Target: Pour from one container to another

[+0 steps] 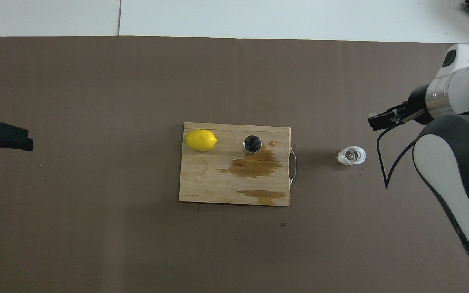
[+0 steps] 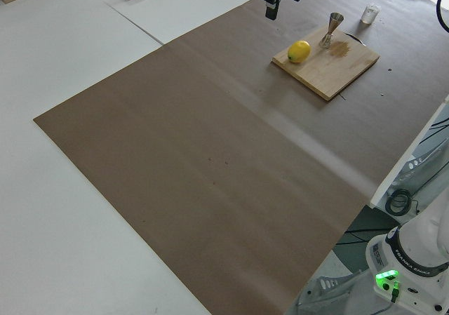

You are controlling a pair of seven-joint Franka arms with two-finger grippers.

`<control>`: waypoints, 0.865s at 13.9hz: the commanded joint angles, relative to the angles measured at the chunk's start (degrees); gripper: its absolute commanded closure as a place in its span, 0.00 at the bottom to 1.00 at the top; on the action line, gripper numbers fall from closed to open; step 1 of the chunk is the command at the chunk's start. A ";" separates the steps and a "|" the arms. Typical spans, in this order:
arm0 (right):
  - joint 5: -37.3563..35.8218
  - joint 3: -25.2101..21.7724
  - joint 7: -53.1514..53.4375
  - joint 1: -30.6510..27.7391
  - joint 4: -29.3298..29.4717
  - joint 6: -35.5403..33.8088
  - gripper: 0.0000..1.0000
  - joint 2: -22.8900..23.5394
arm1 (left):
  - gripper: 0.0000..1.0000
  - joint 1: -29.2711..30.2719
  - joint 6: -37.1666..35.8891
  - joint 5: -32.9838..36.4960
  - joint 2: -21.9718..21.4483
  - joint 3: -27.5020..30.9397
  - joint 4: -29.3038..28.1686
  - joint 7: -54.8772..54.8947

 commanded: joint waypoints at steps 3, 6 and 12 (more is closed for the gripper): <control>-1.32 0.60 24.36 0.42 0.64 -6.16 0.00 -3.46 | 0.00 0.43 0.03 0.29 -1.14 -0.22 -1.11 0.83; -5.09 0.78 29.86 1.30 0.99 -8.53 0.00 -5.04 | 0.00 0.43 0.03 0.29 -1.14 -0.22 -1.11 0.83; -5.37 1.39 30.13 1.66 7.50 -16.19 0.00 -3.55 | 0.00 0.43 0.03 0.29 -1.14 -0.22 -1.11 0.83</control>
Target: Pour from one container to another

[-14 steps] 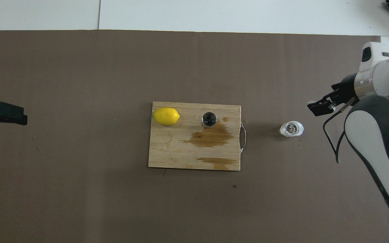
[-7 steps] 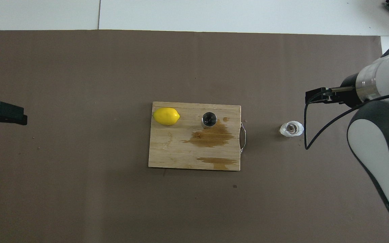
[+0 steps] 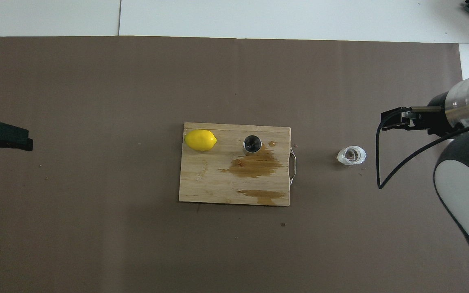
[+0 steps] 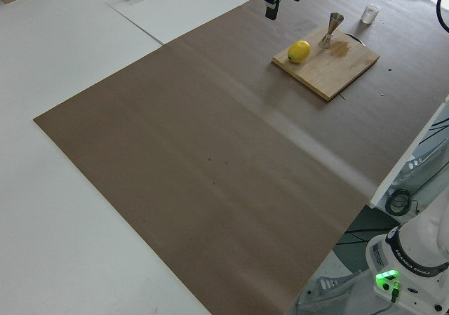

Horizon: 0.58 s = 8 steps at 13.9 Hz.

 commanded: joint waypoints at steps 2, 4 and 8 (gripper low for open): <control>1.27 0.66 1.27 -0.43 1.51 -2.98 0.00 0.97 | 0.00 0.43 0.03 0.29 -1.14 -0.13 -1.11 0.83; 1.89 0.66 0.49 -0.95 1.42 -2.64 0.00 0.97 | 0.00 0.43 0.03 0.29 -1.14 -0.22 -1.11 0.83; 1.90 0.66 -0.31 -0.95 1.25 -2.55 0.00 0.88 | 0.00 0.43 0.03 0.29 -1.14 -0.22 -1.11 0.83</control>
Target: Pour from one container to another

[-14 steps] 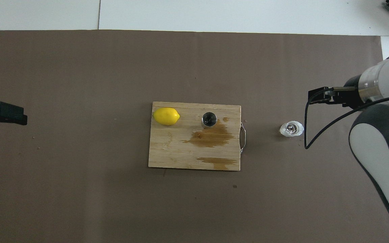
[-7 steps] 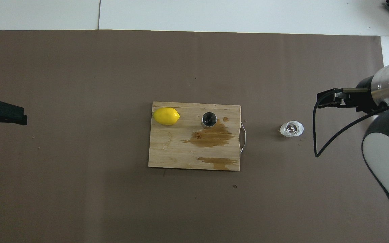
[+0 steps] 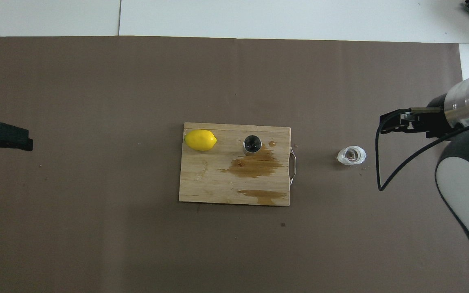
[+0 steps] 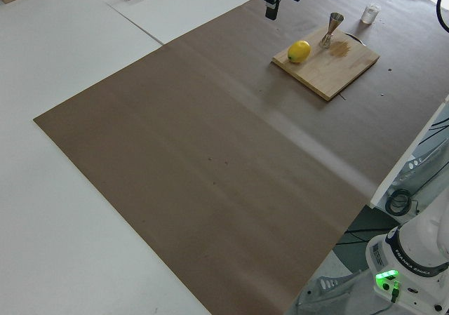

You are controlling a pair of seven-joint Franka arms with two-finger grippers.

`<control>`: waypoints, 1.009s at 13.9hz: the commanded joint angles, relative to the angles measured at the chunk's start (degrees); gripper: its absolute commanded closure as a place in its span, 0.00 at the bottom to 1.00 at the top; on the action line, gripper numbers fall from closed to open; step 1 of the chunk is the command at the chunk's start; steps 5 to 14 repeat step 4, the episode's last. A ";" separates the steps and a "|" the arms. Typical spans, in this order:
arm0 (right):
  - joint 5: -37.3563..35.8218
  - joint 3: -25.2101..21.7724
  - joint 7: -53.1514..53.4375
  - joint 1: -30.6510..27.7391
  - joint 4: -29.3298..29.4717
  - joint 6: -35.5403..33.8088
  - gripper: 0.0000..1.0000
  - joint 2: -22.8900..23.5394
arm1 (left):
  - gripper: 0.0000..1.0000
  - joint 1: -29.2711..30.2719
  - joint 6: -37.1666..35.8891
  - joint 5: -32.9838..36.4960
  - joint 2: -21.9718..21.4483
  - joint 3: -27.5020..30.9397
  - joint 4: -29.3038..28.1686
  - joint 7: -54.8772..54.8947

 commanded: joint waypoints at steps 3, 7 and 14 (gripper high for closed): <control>0.99 0.54 -0.18 -0.81 0.57 -0.73 0.00 0.29 | 0.00 0.43 0.03 0.29 -1.14 -0.22 -1.11 0.74; 0.99 0.54 -0.18 -0.81 0.57 -0.64 0.00 0.29 | 0.00 0.43 0.03 0.29 -1.14 -0.22 -1.11 0.83; 0.99 0.54 -0.18 -0.81 0.57 -0.64 0.00 0.29 | 0.00 0.43 0.03 0.29 -1.14 -0.22 -1.11 0.83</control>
